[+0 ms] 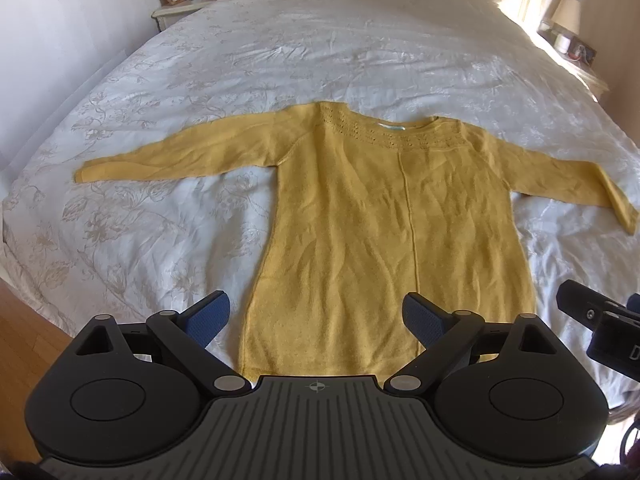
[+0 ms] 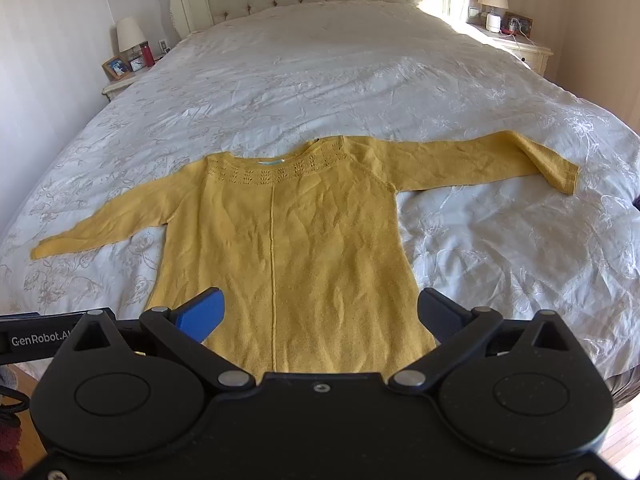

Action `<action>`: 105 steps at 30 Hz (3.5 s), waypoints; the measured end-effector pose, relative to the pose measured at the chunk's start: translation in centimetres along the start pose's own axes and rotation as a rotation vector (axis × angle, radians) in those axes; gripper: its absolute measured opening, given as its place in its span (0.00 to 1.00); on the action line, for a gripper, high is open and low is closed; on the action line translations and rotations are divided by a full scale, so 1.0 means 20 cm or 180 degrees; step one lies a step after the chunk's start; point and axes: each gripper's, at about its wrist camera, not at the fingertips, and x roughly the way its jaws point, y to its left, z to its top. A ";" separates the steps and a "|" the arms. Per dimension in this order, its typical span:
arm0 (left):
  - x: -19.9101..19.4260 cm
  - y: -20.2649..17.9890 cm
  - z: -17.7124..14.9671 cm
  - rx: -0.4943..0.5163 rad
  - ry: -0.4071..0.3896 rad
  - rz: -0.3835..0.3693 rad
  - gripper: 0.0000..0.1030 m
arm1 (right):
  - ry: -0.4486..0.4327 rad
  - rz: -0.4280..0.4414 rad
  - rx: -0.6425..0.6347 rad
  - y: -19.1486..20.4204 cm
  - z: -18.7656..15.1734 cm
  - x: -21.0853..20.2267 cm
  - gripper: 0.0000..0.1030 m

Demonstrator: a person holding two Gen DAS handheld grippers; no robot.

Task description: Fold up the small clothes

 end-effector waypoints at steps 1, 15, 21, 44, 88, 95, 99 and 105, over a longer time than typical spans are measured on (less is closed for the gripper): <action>0.00 0.01 0.00 0.0009 0.0004 -0.0008 0.91 | 0.0006 -0.0001 0.0000 0.01 0.00 0.00 0.99; 0.04 0.08 0.02 0.0050 0.0066 -0.0099 0.91 | 0.0022 -0.0048 0.0036 0.08 -0.01 0.00 0.99; 0.05 0.10 0.02 0.0082 0.0063 -0.0138 0.91 | -0.0005 -0.0080 0.0098 0.10 -0.01 -0.01 0.99; 0.16 0.14 0.11 0.0021 0.0015 -0.0136 0.91 | 0.0106 0.0069 0.0078 0.16 0.11 0.15 0.99; 0.54 -0.67 0.44 -0.0315 -0.0075 0.0065 0.63 | 0.0520 -0.0696 0.0655 -1.92 0.69 1.07 0.66; 0.53 -0.65 0.45 -0.0374 -0.0012 0.0090 0.63 | 0.0494 -0.0419 0.1256 -2.10 0.68 1.14 0.24; 0.54 -0.62 0.46 -0.0375 -0.0010 0.0084 0.63 | 0.0403 -0.0256 0.1364 -2.08 0.71 1.09 0.13; 0.56 -0.56 0.47 -0.0288 -0.0017 -0.0007 0.63 | 0.0148 -0.0045 0.1201 -1.92 0.90 0.97 0.13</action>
